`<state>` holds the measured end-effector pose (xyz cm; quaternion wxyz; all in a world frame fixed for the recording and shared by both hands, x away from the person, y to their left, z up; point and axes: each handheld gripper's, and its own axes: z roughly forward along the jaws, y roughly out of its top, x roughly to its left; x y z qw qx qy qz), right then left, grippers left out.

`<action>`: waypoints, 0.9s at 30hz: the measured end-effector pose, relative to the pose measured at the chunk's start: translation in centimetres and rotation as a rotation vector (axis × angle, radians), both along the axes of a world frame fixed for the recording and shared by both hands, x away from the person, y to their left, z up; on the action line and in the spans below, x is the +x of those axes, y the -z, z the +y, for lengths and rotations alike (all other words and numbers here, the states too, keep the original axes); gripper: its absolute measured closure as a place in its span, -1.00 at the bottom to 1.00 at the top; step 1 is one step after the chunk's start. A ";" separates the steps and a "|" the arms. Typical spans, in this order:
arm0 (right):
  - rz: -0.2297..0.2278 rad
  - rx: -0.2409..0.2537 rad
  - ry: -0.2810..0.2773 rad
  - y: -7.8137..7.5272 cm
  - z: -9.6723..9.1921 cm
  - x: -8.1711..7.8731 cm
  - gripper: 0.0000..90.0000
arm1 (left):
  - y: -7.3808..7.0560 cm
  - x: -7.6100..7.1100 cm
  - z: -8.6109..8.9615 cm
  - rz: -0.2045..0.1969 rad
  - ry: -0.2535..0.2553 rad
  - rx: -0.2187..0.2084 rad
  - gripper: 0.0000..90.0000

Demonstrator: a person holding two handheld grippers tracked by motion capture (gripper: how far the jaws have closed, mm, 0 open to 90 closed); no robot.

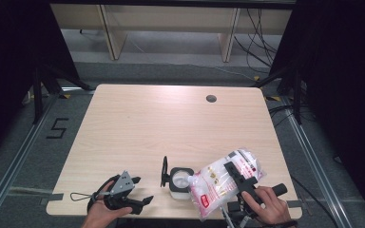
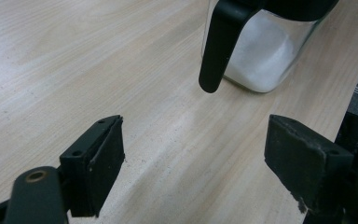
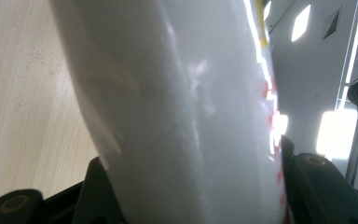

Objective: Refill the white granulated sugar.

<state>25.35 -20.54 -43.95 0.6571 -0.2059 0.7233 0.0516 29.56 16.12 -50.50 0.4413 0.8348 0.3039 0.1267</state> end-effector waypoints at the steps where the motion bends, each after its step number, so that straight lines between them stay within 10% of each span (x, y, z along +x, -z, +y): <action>1: 0.000 -0.004 0.001 0.0 0.0 0.0 0.12 | 0.0 0.0 -0.1 -0.004 -0.001 -0.023 -0.57; 27: 0.015 0.019 0.011 0.1 0.0 -0.2 0.12 | -0.1 0.1 0.0 -0.015 0.007 0.000 -0.57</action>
